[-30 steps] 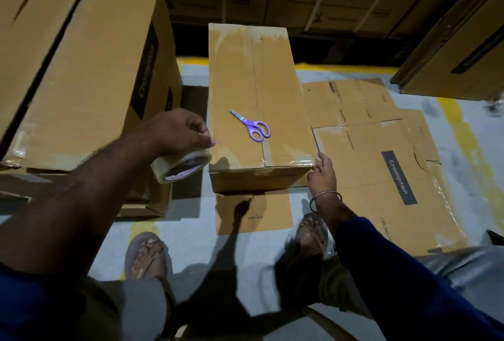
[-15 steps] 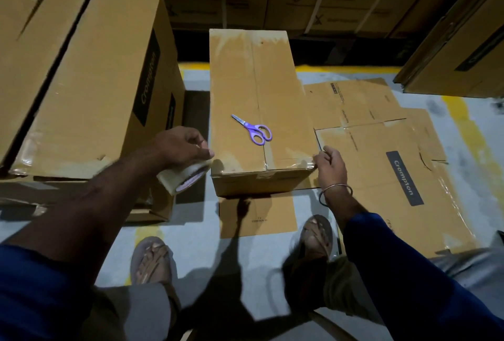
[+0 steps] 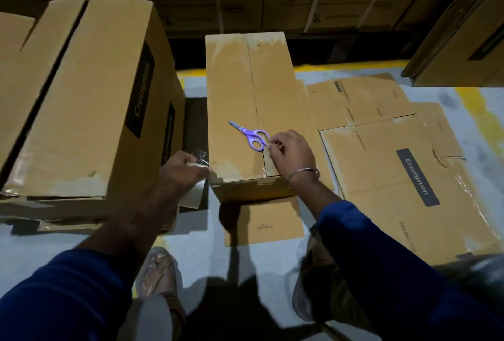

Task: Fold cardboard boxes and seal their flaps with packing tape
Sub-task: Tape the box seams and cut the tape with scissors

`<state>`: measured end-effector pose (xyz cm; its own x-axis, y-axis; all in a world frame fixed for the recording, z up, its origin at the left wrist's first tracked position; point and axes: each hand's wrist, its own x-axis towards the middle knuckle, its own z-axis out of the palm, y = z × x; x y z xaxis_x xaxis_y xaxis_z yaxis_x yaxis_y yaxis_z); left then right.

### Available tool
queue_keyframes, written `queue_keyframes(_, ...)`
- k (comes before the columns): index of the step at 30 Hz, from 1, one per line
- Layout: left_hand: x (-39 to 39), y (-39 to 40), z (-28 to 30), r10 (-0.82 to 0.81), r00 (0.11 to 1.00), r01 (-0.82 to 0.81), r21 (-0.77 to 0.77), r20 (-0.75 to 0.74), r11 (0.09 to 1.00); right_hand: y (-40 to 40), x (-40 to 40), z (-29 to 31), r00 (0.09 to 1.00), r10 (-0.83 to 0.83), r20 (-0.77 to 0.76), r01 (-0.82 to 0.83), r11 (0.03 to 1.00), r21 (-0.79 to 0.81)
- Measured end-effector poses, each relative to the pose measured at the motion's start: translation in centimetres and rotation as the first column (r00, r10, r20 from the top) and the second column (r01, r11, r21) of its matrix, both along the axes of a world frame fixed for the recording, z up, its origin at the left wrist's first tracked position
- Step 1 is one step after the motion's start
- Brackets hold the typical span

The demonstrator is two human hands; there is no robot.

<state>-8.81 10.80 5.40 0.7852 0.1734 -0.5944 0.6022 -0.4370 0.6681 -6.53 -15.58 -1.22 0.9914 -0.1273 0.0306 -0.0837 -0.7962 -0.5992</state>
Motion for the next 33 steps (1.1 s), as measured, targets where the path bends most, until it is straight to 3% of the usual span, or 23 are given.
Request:
queue_keyframes(4, -0.1, -0.4, -2.0, 0.071, 0.997, -0.071, 0.012, -0.004, 0.997, 2.1, 1.9, -0.2, 0.995, 0.011, -0.099, -0.026, 0.988, -0.153)
queue_keyframes(8, 0.0, -0.5, -3.7, 0.168, 0.986, -0.168, 0.011, 0.015, 0.986, 2.6, 2.8, -1.2, 0.994, -0.043, -0.105, 0.015, 0.968, -0.249)
queue_keyframes(15, 0.3, -1.2, -5.9, 0.319, 0.947, -0.318, -0.012, 0.042, 0.948, 1.7, 4.1, 0.2, 0.988, -0.077, -0.135, 0.035, 0.957, -0.289)
queue_keyframes(18, 0.6, -0.8, -7.5, 0.385, 0.922, -0.38, -0.112, 0.032, 0.918, -1.3, 4.2, 0.7, 0.965, -0.236, -0.117, 0.223, 0.968, -0.115)
queue_keyframes(21, 0.8, -0.8, -8.2, 0.417, 0.909, -0.409, -0.184, 0.005, 0.894, -5.4, 3.6, -0.1, 0.888, -0.44, -0.133, 0.456, 0.881, 0.127)
queue_keyframes(28, 0.9, -1.6, -6.8, 0.399, 0.916, -0.397, -0.219, -0.036, 0.891, -7.6, 2.1, -2.3, 0.859, -0.449, -0.246, 0.48, 0.874, 0.078)
queue_keyframes(33, 1.2, -1.4, -7.3, 0.343, 0.939, -0.33, -0.209, 0.032, 0.921, -8.1, 3.0, -3.0, 0.787, -0.512, -0.345, 0.586, 0.795, 0.157)
